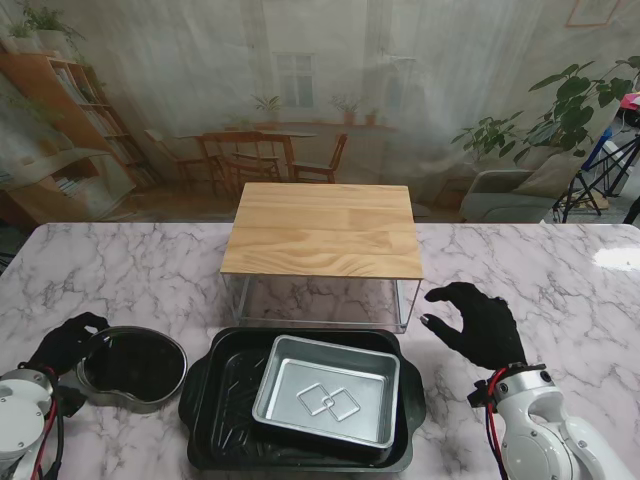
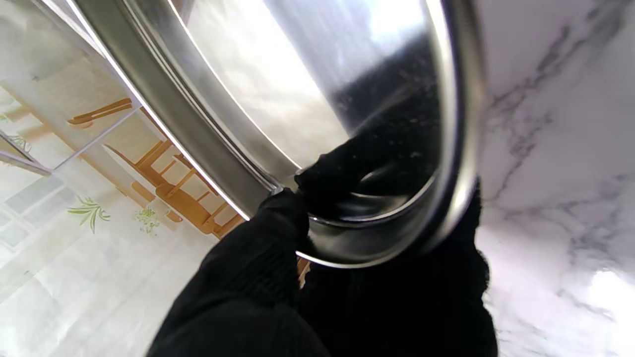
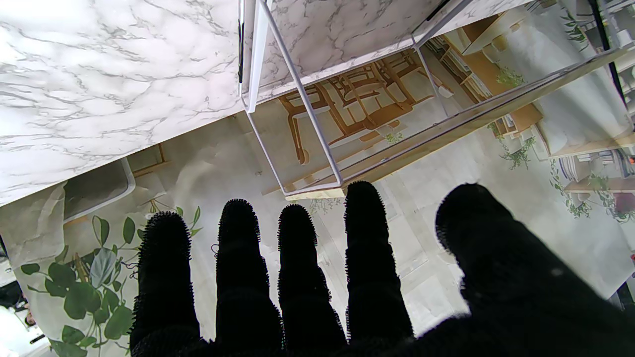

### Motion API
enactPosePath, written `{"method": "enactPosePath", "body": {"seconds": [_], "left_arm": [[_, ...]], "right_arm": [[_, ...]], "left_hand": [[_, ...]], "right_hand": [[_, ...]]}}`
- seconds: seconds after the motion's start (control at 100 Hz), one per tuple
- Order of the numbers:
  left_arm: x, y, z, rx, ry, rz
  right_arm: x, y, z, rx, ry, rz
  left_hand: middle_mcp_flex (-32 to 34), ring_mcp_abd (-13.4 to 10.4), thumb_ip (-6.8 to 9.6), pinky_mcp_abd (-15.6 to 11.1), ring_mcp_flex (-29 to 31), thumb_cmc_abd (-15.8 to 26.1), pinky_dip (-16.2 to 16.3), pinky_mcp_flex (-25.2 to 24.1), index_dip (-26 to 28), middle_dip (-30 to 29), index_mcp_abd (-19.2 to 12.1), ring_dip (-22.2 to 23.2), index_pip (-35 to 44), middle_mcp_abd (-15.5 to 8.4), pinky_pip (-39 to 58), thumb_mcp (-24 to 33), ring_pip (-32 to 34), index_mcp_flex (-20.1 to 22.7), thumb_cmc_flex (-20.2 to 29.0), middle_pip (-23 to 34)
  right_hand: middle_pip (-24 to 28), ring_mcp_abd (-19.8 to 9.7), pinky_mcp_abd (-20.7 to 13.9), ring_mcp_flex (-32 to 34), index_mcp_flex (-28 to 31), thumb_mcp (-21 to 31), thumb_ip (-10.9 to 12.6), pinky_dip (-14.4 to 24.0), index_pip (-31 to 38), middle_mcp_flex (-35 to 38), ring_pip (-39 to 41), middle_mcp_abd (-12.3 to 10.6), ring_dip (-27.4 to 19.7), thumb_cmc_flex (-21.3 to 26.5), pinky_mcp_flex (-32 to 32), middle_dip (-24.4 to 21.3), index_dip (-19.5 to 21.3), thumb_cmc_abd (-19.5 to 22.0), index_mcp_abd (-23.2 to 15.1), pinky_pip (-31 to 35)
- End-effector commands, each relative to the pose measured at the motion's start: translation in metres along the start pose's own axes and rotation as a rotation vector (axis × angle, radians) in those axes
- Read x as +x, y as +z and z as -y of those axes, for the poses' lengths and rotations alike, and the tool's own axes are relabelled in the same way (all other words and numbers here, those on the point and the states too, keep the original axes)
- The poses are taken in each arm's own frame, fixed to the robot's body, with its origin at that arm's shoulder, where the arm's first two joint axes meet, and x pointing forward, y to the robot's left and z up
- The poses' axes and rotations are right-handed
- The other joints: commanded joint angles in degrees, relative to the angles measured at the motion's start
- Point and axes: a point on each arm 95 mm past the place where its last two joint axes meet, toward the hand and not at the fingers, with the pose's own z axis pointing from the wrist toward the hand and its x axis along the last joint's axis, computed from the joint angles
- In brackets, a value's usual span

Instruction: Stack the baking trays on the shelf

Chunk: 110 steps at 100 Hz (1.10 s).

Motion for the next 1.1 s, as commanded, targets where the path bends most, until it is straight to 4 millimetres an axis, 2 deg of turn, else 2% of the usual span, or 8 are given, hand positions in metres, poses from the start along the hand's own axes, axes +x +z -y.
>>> {"method": "enactPosePath", "body": {"seconds": [0.0, 0.48, 0.67, 0.82, 1.09], "left_arm": [[0.0, -0.004, -0.001, -0.019, -0.006, -0.006], [0.003, -0.036, 0.029, -0.002, -0.112, -0.101], [0.002, -0.035, 0.026, 0.011, -0.117, -0.102], [0.005, -0.033, 0.021, 0.024, -0.207, -0.12], [0.012, -0.036, 0.028, 0.032, -0.329, -0.183]], "right_arm": [[-0.001, -0.001, 0.002, 0.009, -0.002, 0.004], [-0.002, 0.0, 0.003, 0.014, -0.001, 0.006], [-0.002, 0.0, 0.003, 0.013, -0.001, 0.009], [-0.003, 0.001, 0.003, 0.015, -0.001, 0.015], [-0.004, 0.002, 0.004, 0.019, 0.0, 0.021]], "left_hand": [[1.9, 3.5, 1.84, -2.6, 3.2, 3.2, -0.3, 1.2, 3.3, 1.0, -2.9, 0.7, 6.0, 1.3, 3.2, 6.9, 0.4, 3.0, 4.2, 0.8], [2.0, 3.6, 1.9, -2.5, 3.2, 3.1, -0.4, 1.2, 3.2, 1.4, -2.9, 0.9, 5.6, 1.2, 3.2, 6.8, 0.1, 3.4, 4.2, 0.3], [2.5, 3.3, 2.01, -3.0, 4.1, 3.0, -0.6, 2.5, 3.7, 2.3, -4.0, 1.2, 5.5, 0.7, 3.7, 6.3, 0.6, 4.2, 4.2, 0.7], [2.4, 3.8, 2.06, -3.0, 4.6, 2.9, -0.5, 3.4, 3.8, 3.2, -4.0, 1.7, 5.5, 0.8, 4.6, 6.4, 1.6, 4.5, 4.2, 1.0], [2.4, 3.9, 2.14, -3.0, 4.8, 3.1, -0.7, 4.1, 4.0, 4.2, -4.2, 2.4, 5.5, 0.6, 5.6, 6.3, 2.6, 4.4, 4.2, 1.2]], "right_hand": [[0.6, -1.0, -1.7, -1.9, -1.2, -1.0, 1.6, 0.9, -0.6, -1.3, -2.5, -0.1, -0.7, -0.9, -0.8, -0.1, 0.9, 2.4, -0.8, -0.9], [0.5, -1.1, -1.6, -1.9, -1.3, -1.1, 1.5, 0.9, -0.6, -1.3, -2.5, -0.1, -0.7, -0.8, -0.8, -0.1, 0.8, 2.5, -0.8, -1.0], [0.6, -1.0, -1.6, -1.9, -1.4, -1.2, 1.5, 0.9, -0.6, -1.3, -2.5, -0.1, -0.7, -0.8, -0.7, -0.1, 0.8, 2.5, -0.9, -1.0], [0.6, -0.9, -1.6, -2.0, -1.5, -1.1, 1.6, 0.9, -0.6, -1.3, -2.5, -0.2, -0.7, -0.7, -0.8, 0.0, 0.8, 2.5, -0.8, -1.0], [0.6, -1.0, -1.6, -2.0, -1.6, -1.1, 1.5, 0.9, -0.5, -1.4, -2.5, -0.2, -0.7, -0.8, -0.8, 0.0, 0.8, 2.6, -0.8, -1.0]]}}
